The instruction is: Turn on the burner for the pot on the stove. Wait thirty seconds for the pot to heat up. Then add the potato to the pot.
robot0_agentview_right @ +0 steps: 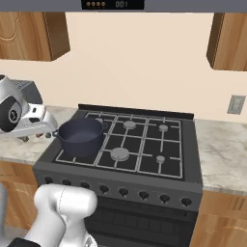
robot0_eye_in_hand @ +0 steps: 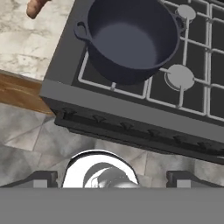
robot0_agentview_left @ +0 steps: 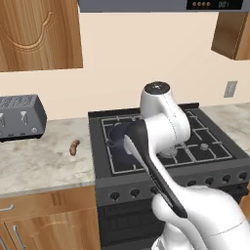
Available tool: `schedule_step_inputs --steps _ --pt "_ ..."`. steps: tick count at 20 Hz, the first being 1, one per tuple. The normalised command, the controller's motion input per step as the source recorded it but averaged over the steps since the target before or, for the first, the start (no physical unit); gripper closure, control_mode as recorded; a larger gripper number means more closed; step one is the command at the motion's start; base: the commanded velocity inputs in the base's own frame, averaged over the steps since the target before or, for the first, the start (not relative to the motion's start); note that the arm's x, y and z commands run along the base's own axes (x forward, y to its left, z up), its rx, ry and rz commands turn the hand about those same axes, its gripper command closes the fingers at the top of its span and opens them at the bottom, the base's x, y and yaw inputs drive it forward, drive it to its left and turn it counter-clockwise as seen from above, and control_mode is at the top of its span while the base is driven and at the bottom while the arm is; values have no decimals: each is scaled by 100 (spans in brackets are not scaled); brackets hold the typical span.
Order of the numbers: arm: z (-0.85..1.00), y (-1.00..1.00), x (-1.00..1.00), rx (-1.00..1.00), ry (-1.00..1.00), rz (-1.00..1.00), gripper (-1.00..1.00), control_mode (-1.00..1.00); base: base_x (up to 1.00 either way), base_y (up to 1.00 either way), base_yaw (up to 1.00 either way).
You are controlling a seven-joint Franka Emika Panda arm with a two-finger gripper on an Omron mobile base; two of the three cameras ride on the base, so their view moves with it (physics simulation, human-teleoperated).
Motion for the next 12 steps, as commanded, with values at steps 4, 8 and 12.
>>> schedule_step_inputs --steps 4,8,12 --pt "-13 56 -36 -1 -5 0 -100 -100 0 0 0" --pt "-27 48 -32 0 -13 0 -100 -100 0 0 0" --pt "-38 38 -26 0 -16 -1 -100 -100 0 0 0"
